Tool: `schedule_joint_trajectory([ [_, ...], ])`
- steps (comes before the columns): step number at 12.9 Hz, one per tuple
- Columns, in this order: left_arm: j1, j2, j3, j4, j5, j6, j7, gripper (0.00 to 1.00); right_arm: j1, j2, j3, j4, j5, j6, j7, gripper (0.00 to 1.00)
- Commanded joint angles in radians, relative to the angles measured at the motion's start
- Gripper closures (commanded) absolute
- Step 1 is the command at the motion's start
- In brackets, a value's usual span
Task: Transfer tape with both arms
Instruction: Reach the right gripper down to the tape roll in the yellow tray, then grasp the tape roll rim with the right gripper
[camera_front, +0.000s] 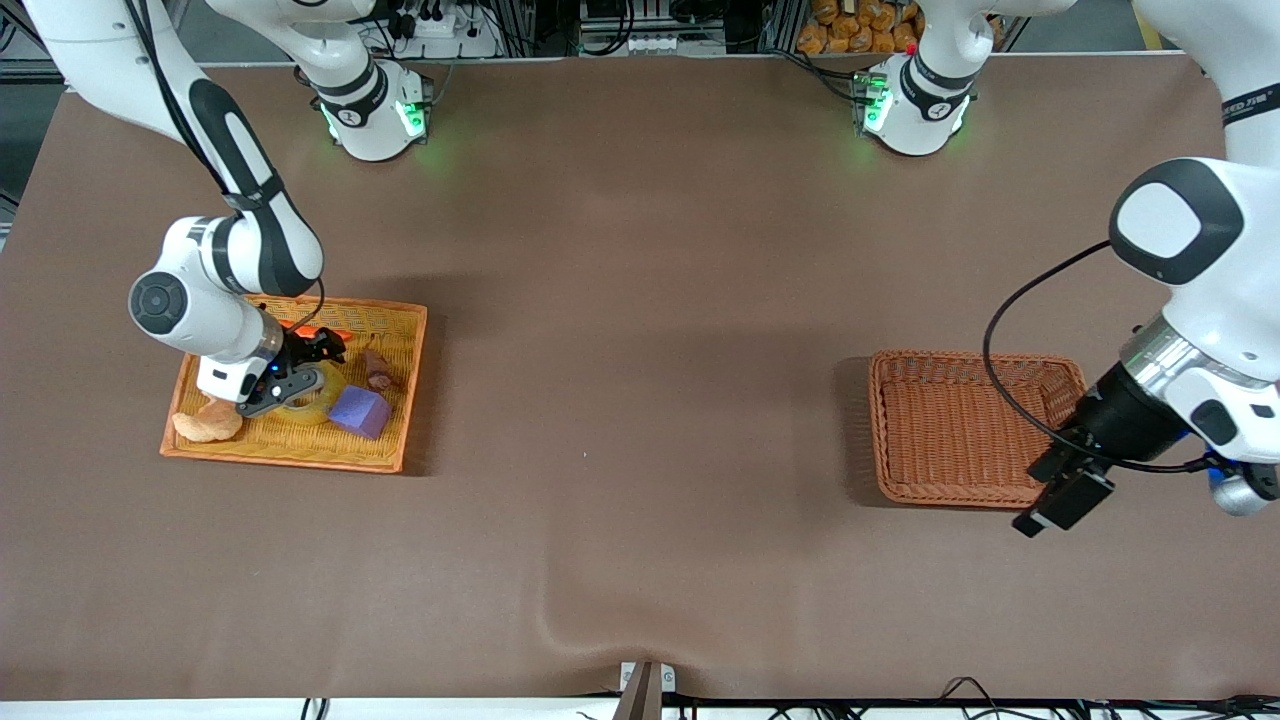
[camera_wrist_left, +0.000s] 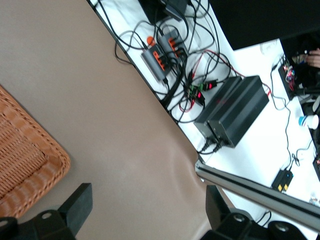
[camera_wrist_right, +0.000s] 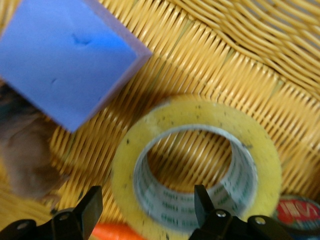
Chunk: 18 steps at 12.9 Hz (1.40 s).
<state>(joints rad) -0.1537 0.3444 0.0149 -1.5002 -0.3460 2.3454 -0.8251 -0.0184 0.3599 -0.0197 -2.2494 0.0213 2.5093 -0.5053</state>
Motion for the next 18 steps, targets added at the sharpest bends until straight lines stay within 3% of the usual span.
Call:
schedule_joint_trajectory([
  [1, -0.038, -0.001, 0.003, 0.008, 0.063, -0.003, -0.02, 0.0, 0.014, 0.024, 0.007, 0.008, 0.02, 0.019, -0.016, 0.16],
  [2, -0.05, -0.007, 0.003, -0.001, 0.108, -0.036, -0.019, 0.0, 0.011, 0.025, 0.007, 0.008, 0.02, 0.02, -0.018, 0.26],
  [3, -0.056, -0.01, 0.003, 0.0, 0.16, -0.081, -0.014, 0.0, 0.014, 0.021, 0.007, 0.008, 0.02, 0.016, -0.019, 0.57],
  [4, -0.056, -0.024, 0.0, -0.003, 0.195, -0.101, -0.011, 0.0, 0.017, 0.014, 0.007, 0.027, 0.02, -0.006, -0.022, 0.99],
  [8, -0.04, -0.082, -0.004, -0.014, 0.203, -0.343, 0.206, 0.0, 0.023, -0.025, 0.009, 0.269, 0.02, -0.43, -0.012, 1.0],
  [11, -0.029, -0.11, -0.004, -0.025, 0.206, -0.47, 0.314, 0.0, 0.041, -0.041, 0.01, 0.336, 0.02, -0.507, -0.012, 1.0],
  [13, -0.03, -0.136, -0.006, -0.057, 0.237, -0.494, 0.337, 0.0, 0.105, -0.067, 0.01, 0.446, 0.02, -0.614, 0.028, 1.0],
  [16, -0.008, -0.171, -0.004, -0.066, 0.239, -0.552, 0.44, 0.0, 0.265, -0.061, 0.01, 0.598, 0.058, -0.707, 0.152, 1.0],
  [18, 0.019, -0.185, 0.0, -0.064, 0.275, -0.653, 0.64, 0.0, 0.406, 0.003, 0.009, 0.704, 0.133, -0.698, 0.31, 1.0],
])
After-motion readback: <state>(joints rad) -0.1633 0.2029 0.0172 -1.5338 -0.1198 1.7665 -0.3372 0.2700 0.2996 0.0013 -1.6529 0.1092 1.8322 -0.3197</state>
